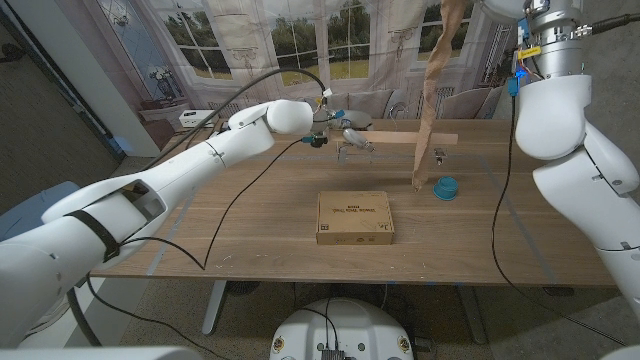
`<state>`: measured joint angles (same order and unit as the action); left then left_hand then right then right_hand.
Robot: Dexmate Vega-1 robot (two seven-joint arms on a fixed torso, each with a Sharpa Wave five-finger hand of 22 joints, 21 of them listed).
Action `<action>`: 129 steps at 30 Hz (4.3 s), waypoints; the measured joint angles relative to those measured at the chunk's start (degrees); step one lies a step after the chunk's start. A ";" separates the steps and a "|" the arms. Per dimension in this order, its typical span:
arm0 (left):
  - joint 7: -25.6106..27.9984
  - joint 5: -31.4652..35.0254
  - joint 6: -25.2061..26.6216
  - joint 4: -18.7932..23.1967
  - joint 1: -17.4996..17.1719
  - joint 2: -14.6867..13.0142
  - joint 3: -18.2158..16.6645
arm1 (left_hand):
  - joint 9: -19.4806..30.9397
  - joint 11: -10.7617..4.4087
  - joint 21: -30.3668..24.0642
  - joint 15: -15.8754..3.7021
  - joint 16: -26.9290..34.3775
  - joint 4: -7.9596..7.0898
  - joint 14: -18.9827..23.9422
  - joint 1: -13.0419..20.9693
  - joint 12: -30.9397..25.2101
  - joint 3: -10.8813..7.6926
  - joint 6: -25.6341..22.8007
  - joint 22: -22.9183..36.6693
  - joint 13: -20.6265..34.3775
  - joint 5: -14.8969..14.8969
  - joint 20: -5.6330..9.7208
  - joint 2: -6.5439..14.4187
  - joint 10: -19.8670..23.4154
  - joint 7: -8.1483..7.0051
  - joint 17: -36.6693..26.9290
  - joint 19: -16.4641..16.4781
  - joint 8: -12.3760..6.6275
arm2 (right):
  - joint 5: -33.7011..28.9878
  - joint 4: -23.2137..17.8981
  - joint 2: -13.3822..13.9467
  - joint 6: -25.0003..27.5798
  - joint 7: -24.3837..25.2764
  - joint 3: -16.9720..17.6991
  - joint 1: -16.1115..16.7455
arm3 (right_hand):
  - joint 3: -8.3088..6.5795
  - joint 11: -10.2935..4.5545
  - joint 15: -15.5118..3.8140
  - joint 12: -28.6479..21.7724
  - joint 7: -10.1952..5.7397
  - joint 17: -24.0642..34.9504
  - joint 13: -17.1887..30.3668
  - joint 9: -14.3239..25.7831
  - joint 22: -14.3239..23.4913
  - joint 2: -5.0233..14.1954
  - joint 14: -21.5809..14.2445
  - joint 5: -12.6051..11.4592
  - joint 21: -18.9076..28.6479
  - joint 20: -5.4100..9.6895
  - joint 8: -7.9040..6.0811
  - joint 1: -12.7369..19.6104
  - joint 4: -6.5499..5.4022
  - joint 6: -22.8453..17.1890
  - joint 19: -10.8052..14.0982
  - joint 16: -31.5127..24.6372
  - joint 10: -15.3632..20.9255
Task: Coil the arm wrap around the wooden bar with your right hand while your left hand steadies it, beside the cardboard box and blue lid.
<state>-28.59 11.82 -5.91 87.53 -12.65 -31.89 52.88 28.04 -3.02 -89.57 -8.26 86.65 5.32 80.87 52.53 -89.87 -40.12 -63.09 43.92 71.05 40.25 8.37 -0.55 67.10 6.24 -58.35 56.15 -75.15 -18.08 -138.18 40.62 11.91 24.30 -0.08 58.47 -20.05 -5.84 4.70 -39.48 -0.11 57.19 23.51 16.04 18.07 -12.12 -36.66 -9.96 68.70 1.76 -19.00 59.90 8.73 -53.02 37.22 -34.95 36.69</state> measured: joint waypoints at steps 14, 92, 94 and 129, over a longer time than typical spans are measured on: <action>-0.39 -0.10 -0.71 0.96 -0.02 -0.06 0.18 | -0.16 0.10 0.00 0.00 -0.34 0.00 0.01 0.06 0.00 0.00 0.10 -0.02 0.00 -0.01 0.00 0.06 -0.11 -0.09 0.10 0.00 -0.42 | 4.07 4.31 2.29 3.23 -2.79 -1.74 -7.85 | -0.12 0.00 0.00 0.05 0.00 0.26 0.29 0.10 -0.79 -0.17 0.00 0.00 0.90 0.00 0.42 0.25 -0.11 0.00 0.00 0.64 0.00; 0.31 -10.04 -2.30 9.73 -6.05 -6.72 -6.96 | -1.23 0.16 0.00 0.00 -0.33 0.41 0.01 0.21 -0.10 0.06 0.41 -0.32 0.02 -0.01 0.00 0.21 -0.19 -0.38 -0.12 0.01 -1.69 | 58.17 74.10 -14.59 -16.99 -35.25 -8.96 -24.78 | -0.94 -0.21 0.92 0.26 1.14 2.38 0.68 0.94 -6.07 -0.29 -3.39 0.00 5.64 -0.11 1.72 0.91 0.35 -1.13 -1.94 4.12 2.05; 0.44 -10.07 -2.24 9.81 -6.16 -6.81 -7.06 | -1.21 0.16 0.00 0.00 -0.33 0.41 0.01 0.21 -0.10 0.06 0.41 -0.27 0.02 -0.01 0.00 0.21 -0.19 -0.38 -0.16 0.01 -1.89 | 58.17 75.31 -15.12 -17.34 -35.73 -8.96 -24.84 | -0.95 -0.22 0.92 0.26 1.14 2.38 0.69 1.12 -6.10 -0.29 -3.39 0.00 5.99 -0.14 1.73 0.91 0.35 -1.13 -1.97 4.13 2.06; 3.20 -10.43 -3.72 7.84 -6.54 -6.63 -8.63 | -1.49 0.16 0.00 0.05 -0.33 0.38 0.06 0.20 0.06 0.09 0.41 -0.42 0.03 -0.01 0.00 0.20 -0.19 -0.38 0.10 0.01 -2.23 | 59.30 86.78 -22.62 -24.85 -41.96 -6.47 -20.24 | -1.24 -0.30 0.79 0.44 1.45 2.92 1.42 1.66 -7.43 -0.43 -3.90 0.00 7.61 -0.26 2.41 1.06 0.36 -1.44 -2.09 5.52 2.15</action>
<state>-25.39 1.39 -9.64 95.37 -19.19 -38.51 44.25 26.55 -2.86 -89.57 -8.22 86.32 5.70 80.93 52.73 -89.81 -40.02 -62.68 43.51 71.08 40.24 8.37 -0.35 66.91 5.86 -58.25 56.15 -77.38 41.22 -51.40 18.00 -12.94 -17.66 -6.54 38.23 -21.29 -6.14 5.49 -39.04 1.34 60.11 24.94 17.71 10.64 -12.55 -40.56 -9.96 76.32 1.50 -16.59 60.96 9.09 -54.46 35.13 -29.43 38.84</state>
